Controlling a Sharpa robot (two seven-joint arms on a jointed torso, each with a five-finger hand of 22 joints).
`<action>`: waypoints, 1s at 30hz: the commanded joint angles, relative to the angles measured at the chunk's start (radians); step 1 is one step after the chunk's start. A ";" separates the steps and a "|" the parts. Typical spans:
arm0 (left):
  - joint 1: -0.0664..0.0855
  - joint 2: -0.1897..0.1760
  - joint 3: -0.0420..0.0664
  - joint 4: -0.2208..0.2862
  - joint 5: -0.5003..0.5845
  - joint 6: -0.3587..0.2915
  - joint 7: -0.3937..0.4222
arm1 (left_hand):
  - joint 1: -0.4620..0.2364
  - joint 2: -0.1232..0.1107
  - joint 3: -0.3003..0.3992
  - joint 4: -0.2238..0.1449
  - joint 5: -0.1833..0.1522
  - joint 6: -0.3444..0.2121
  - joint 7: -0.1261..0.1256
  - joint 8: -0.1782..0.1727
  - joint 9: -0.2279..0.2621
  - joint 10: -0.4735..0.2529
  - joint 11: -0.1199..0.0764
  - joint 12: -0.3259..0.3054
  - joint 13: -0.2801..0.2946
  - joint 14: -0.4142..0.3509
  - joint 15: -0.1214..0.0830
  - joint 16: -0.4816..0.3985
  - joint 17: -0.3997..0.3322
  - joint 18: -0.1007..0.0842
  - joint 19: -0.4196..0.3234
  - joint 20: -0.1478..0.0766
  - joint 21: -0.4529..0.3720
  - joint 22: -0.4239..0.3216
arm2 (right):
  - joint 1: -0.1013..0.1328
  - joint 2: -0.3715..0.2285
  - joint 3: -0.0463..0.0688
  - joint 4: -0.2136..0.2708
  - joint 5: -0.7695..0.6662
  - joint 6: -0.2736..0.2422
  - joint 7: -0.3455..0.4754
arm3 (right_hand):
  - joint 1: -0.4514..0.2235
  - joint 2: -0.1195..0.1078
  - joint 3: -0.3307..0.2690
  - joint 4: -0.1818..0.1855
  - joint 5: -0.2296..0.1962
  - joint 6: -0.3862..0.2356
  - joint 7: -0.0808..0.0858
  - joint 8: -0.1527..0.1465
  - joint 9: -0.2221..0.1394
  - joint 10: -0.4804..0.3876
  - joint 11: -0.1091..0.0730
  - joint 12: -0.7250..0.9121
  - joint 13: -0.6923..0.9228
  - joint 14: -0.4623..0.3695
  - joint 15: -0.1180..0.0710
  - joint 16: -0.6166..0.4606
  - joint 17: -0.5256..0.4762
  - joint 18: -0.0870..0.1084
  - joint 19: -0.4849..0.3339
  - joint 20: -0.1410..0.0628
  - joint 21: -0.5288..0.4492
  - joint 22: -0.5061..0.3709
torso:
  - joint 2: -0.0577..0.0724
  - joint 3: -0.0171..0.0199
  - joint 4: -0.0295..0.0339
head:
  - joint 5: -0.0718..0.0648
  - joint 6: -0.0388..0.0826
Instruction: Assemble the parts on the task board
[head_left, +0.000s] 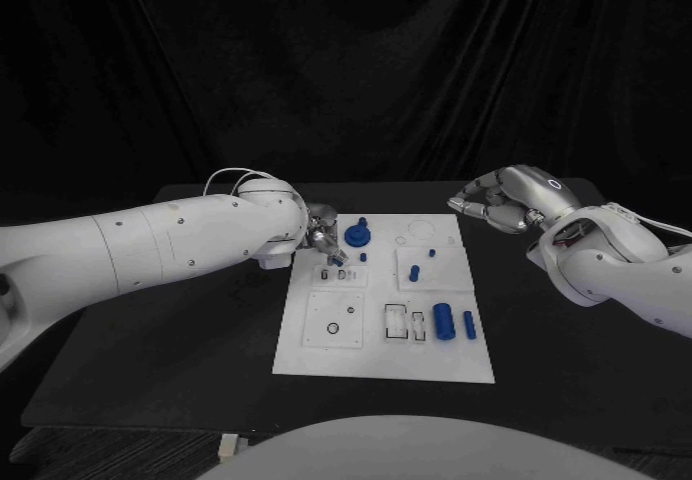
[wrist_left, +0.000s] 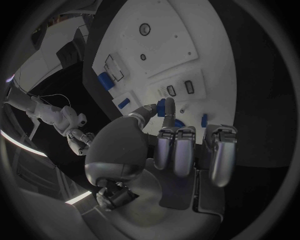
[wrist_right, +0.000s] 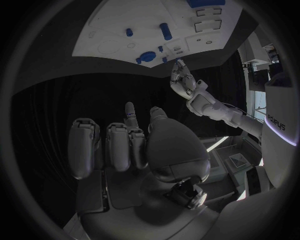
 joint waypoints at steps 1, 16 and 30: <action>0.005 -0.012 0.001 0.018 0.001 -0.024 -0.052 | -0.016 -0.003 0.046 -0.035 0.004 0.004 -0.005 0.004 0.003 0.106 -0.009 0.004 0.263 0.104 -0.008 0.003 0.263 -0.006 0.105 -0.006 0.003 0.263 | -0.002 -0.002 0.001 0.004 -0.003 0.005 -0.020 | 0.006 0.008 -0.004 0.000 -0.005 -0.002 0.000 -0.004 -0.001 0.105 0.009 0.004 0.263 0.060 0.006 -0.003 -0.001 0.010 0.050 0.005 -0.003 0.208 | -0.004 0.0019 -0.0007 | -0.001 0.000; -0.006 -0.011 0.000 0.000 0.056 -0.065 -0.086 | -0.054 -0.005 0.064 -0.020 0.017 0.019 -0.010 0.007 0.009 0.106 -0.013 0.004 0.263 0.104 -0.012 0.003 0.263 -0.006 0.105 -0.009 0.003 0.263 | -0.002 0.007 0.001 0.003 -0.003 0.013 -0.022 | 0.007 0.010 -0.005 -0.001 -0.009 -0.006 0.001 -0.006 -0.002 0.105 0.009 0.004 0.263 0.060 0.007 -0.004 -0.001 0.010 0.050 0.006 -0.004 0.208 | 0.000 0.0006 0.0009 | 0.016 0.000; -0.025 0.000 0.000 -0.020 0.063 -0.084 -0.105 | -0.071 -0.003 0.075 -0.011 0.023 0.018 -0.009 0.003 0.009 0.106 -0.013 0.004 0.263 0.104 -0.013 0.003 0.263 -0.006 0.105 -0.011 0.003 0.263 | -0.002 0.008 0.001 0.003 -0.002 0.020 -0.025 | 0.008 0.011 -0.005 -0.001 -0.009 -0.007 0.001 -0.007 -0.003 0.105 0.009 0.004 0.263 0.059 0.007 -0.005 -0.004 0.010 0.050 0.006 -0.004 0.208 | 0.000 0.0004 -0.0002 | 0.020 0.000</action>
